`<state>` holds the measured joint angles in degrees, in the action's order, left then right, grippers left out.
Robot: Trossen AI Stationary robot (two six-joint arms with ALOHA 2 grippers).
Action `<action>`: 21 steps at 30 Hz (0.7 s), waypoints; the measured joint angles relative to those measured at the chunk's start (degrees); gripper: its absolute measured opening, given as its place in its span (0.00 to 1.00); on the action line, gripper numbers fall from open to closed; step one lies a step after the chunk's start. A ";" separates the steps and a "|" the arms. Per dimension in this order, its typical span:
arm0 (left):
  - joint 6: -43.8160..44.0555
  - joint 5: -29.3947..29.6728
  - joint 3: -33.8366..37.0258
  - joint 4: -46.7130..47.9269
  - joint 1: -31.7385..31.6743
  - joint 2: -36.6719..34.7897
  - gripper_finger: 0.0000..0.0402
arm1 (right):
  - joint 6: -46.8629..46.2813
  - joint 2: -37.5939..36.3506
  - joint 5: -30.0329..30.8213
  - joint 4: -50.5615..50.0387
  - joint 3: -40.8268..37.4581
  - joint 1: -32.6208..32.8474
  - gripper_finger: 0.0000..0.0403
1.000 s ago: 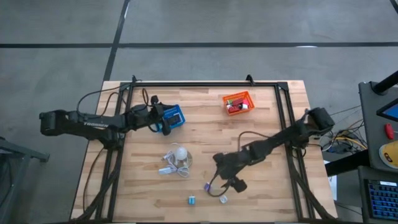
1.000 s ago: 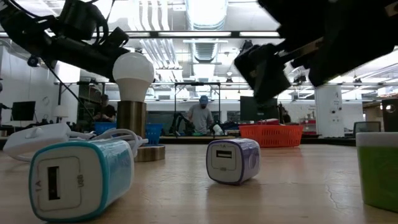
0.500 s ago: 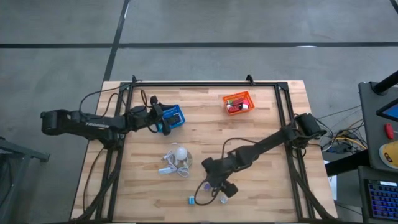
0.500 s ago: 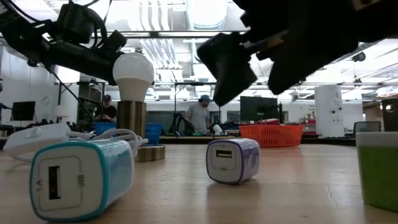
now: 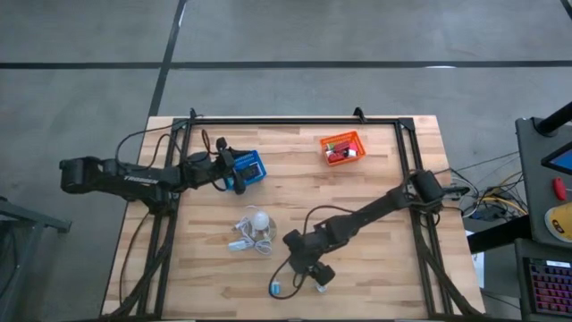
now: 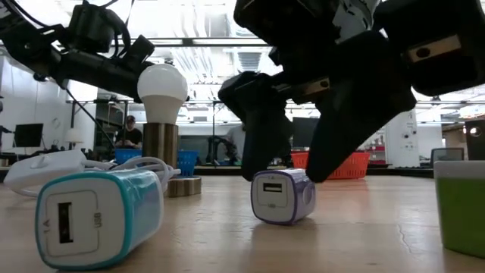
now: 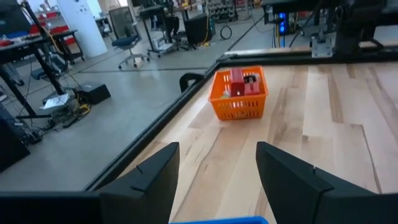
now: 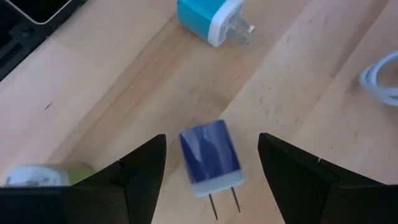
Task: Pick & Place Office items
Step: Put the violet charger adapter into the orange bin
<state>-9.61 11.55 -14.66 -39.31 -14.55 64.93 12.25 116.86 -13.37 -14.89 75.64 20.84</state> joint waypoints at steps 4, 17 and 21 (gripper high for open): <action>-0.01 0.00 0.00 0.15 -0.02 0.22 0.54 | -0.07 0.41 0.00 0.07 0.00 -0.03 0.62; -0.04 0.00 0.00 0.14 -0.02 0.26 0.54 | -0.03 2.14 0.02 0.71 -0.07 -0.03 0.45; -0.15 -0.02 0.00 0.14 -0.02 0.26 0.54 | 0.67 2.14 0.06 0.74 -0.04 0.02 0.29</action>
<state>-9.76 11.53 -14.66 -39.18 -14.57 65.19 12.92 119.00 -13.30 -14.15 75.59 20.86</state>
